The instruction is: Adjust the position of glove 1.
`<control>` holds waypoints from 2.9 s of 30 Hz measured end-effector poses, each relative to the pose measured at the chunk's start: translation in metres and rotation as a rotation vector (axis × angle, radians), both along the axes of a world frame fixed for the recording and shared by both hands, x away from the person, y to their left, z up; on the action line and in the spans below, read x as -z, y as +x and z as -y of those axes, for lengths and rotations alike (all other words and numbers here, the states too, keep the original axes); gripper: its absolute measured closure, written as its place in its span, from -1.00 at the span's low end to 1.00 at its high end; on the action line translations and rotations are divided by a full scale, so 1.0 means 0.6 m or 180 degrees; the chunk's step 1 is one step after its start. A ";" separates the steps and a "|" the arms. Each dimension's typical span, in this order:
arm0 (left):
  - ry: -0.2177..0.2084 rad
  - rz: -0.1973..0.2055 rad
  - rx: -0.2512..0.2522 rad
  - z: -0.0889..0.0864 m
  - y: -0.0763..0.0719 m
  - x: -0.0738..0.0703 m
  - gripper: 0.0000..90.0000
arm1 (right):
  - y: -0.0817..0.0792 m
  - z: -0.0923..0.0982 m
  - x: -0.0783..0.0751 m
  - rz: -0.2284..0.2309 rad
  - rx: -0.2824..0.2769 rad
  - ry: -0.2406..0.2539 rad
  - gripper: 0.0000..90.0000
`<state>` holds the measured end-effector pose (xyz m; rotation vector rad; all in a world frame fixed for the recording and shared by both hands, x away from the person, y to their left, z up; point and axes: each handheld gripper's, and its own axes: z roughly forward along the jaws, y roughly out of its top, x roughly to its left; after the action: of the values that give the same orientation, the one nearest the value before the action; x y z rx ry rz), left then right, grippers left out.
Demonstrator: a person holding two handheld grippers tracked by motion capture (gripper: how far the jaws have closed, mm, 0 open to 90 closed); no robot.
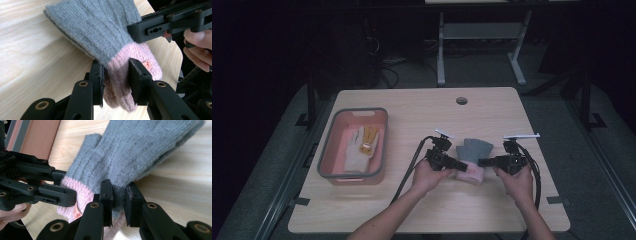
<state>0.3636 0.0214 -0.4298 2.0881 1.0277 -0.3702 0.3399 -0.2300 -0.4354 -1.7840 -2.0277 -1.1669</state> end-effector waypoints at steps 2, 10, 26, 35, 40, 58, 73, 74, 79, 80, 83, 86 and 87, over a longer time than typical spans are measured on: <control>-0.0009 0.0015 -0.0017 -0.007 0.000 -0.005 0.49 | 0.002 -0.005 -0.006 0.0004 -0.0030 0.0010 0.74; -0.0037 0.0089 -0.0067 -0.031 0.001 -0.025 0.49 | 0.011 -0.029 -0.028 0.0093 -0.0107 -0.0015 0.74; -0.0085 0.0143 -0.0144 -0.077 0.010 -0.052 0.50 | 0.034 -0.070 -0.061 0.0148 -0.0265 -0.0017 0.74; -0.0106 0.0190 -0.0168 -0.102 0.015 -0.070 0.50 | 0.046 -0.092 -0.084 0.0172 -0.0324 -0.0004 0.74; -0.0132 0.0209 -0.0200 -0.116 0.016 -0.079 0.50 | 0.053 -0.104 -0.095 0.0225 -0.0379 -0.0023 0.74; -0.0137 0.0313 -0.0274 -0.163 0.017 -0.102 0.50 | 0.066 -0.149 -0.123 0.0234 -0.0512 -0.0015 0.74; -0.0117 0.0356 -0.0316 -0.196 0.019 -0.113 0.50 | 0.078 -0.181 -0.131 0.0261 -0.0606 0.0002 0.74; -0.0109 0.0364 -0.0315 -0.199 0.020 -0.114 0.50 | 0.080 -0.183 -0.132 0.0263 -0.0604 -0.0007 0.74; -0.0146 0.0378 -0.0370 -0.209 0.021 -0.119 0.50 | 0.084 -0.194 -0.140 0.0264 -0.0632 -0.0011 0.74; -0.0142 0.0385 -0.0351 -0.213 0.021 -0.119 0.50 | 0.085 -0.195 -0.142 0.0273 -0.0636 0.0000 0.74; -0.0153 0.0388 -0.0382 -0.219 0.021 -0.121 0.50 | 0.087 -0.202 -0.146 0.0280 -0.0656 -0.0001 0.74; -0.0148 0.0388 -0.0398 -0.227 0.021 -0.124 0.50 | 0.088 -0.208 -0.148 0.0291 -0.0694 -0.0002 0.74; -0.0156 0.0397 -0.0392 -0.230 0.021 -0.125 0.50 | 0.089 -0.211 -0.149 0.0289 -0.0685 0.0006 0.74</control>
<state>0.3760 0.1594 -0.3549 1.9673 1.0561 -0.1989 0.3934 -0.1032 -0.3462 -1.4912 -2.2035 -1.2024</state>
